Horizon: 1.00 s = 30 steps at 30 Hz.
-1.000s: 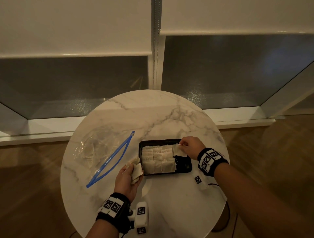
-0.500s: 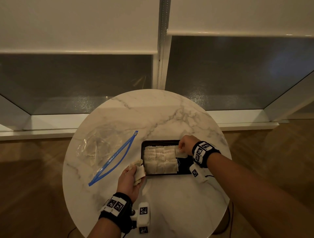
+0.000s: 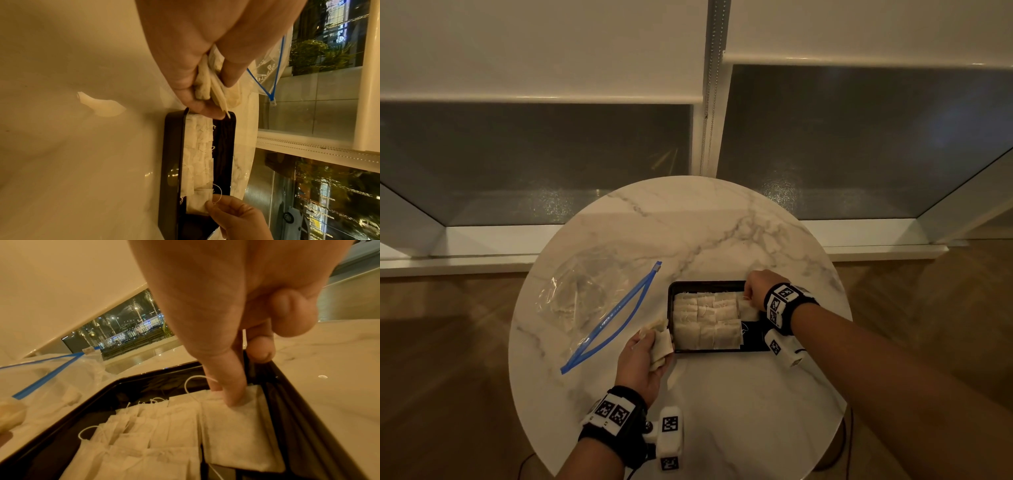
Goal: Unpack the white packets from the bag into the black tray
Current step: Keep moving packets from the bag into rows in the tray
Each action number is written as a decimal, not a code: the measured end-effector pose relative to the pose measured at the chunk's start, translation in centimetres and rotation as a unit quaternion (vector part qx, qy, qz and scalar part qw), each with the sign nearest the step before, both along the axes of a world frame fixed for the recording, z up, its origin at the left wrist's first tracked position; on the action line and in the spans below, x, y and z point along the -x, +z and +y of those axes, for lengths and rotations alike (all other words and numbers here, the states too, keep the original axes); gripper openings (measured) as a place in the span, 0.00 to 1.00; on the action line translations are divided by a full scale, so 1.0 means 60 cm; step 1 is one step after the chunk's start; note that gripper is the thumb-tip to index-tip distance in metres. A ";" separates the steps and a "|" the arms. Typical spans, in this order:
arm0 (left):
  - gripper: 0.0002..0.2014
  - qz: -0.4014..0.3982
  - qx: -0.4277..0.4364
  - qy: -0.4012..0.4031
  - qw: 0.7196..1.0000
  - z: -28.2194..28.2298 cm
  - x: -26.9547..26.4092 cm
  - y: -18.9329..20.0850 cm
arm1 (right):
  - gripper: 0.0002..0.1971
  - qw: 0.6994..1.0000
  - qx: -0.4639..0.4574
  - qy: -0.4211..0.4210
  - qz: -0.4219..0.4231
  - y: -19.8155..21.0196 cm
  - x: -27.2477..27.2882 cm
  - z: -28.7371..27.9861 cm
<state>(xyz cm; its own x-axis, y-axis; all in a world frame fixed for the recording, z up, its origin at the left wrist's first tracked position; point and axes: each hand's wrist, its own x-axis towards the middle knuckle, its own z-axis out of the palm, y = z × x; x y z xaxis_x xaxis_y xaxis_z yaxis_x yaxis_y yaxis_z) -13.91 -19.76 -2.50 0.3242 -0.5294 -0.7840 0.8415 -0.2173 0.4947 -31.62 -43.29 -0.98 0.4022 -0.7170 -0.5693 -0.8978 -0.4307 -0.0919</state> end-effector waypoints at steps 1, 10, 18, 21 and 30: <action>0.12 -0.001 -0.001 0.000 1.000 0.001 -0.001 -0.001 | 0.10 1.000 0.004 0.004 0.003 0.001 -0.001 0.000; 0.16 -0.003 -0.005 0.008 1.000 0.008 -0.005 -0.006 | 0.10 0.999 0.040 0.024 0.017 0.008 -0.006 0.008; 0.16 -0.008 0.005 0.007 1.000 0.009 -0.005 0.015 | 0.10 0.995 0.055 -0.062 -0.063 0.035 0.000 0.021; 0.16 -0.006 0.040 -0.003 0.999 0.007 0.002 0.037 | 0.04 0.965 0.013 -0.162 -0.204 0.054 0.002 0.047; 0.15 0.029 0.152 -0.018 0.988 -0.007 0.038 0.109 | 0.07 0.823 -0.195 -0.245 -0.474 0.149 -0.032 0.213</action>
